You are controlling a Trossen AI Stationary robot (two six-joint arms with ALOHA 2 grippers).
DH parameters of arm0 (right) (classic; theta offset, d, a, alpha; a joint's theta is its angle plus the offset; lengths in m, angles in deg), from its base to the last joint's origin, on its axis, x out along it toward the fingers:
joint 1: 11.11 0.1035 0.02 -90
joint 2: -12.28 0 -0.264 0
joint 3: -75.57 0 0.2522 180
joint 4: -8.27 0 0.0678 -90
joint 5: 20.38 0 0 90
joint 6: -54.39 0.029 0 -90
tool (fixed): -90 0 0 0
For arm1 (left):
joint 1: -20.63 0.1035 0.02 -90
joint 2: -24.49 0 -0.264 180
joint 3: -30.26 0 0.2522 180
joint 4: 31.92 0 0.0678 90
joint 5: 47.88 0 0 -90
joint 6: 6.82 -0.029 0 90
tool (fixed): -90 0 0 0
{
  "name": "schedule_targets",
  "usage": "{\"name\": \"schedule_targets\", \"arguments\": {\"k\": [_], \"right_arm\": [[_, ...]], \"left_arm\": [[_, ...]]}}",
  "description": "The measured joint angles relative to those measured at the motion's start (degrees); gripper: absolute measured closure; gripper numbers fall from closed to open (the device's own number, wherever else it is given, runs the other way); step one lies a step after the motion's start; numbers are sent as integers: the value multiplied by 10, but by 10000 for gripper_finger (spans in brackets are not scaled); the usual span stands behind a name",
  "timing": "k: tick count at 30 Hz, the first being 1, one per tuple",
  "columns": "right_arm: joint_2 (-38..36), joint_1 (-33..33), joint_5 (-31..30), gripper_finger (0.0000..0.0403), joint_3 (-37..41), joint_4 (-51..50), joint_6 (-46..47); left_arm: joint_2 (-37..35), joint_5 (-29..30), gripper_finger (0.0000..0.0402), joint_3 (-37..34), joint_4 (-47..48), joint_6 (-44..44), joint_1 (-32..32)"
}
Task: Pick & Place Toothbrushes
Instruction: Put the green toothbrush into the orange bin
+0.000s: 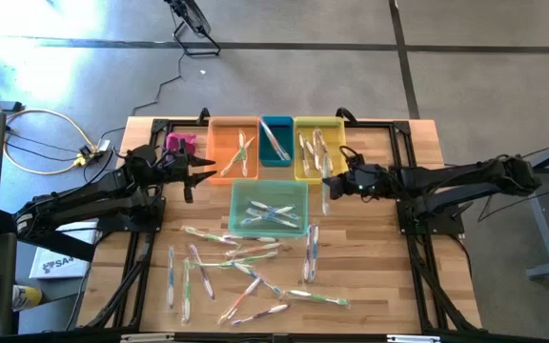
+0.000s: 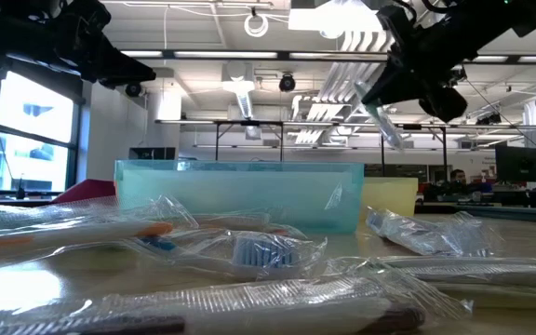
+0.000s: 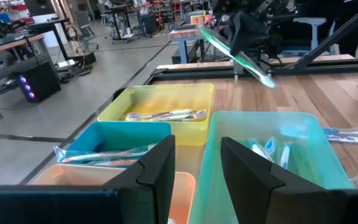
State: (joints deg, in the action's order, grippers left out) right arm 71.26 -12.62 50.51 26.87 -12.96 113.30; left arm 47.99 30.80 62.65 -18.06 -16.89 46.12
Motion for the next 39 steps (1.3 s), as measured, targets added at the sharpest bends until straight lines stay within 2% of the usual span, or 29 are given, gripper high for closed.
{"name": "schedule_targets", "arguments": {"k": [6,18,26,33,39], "right_arm": [[1,-22,-11,390,0,78,-106],[8,-24,-80,390,0,261,-305],[70,-24,-78,390,0,359,-371],[153,-23,-38,390,0,499,-429],[211,-23,24,390,-5,616,-485]], "left_arm": [[0,0,277,0,-19,20,0],[0,0,277,0,-65,69,0],[0,0,277,0,-78,133,0],[0,0,277,0,-92,162,0],[16,-1,277,0,-98,183,0]]}}
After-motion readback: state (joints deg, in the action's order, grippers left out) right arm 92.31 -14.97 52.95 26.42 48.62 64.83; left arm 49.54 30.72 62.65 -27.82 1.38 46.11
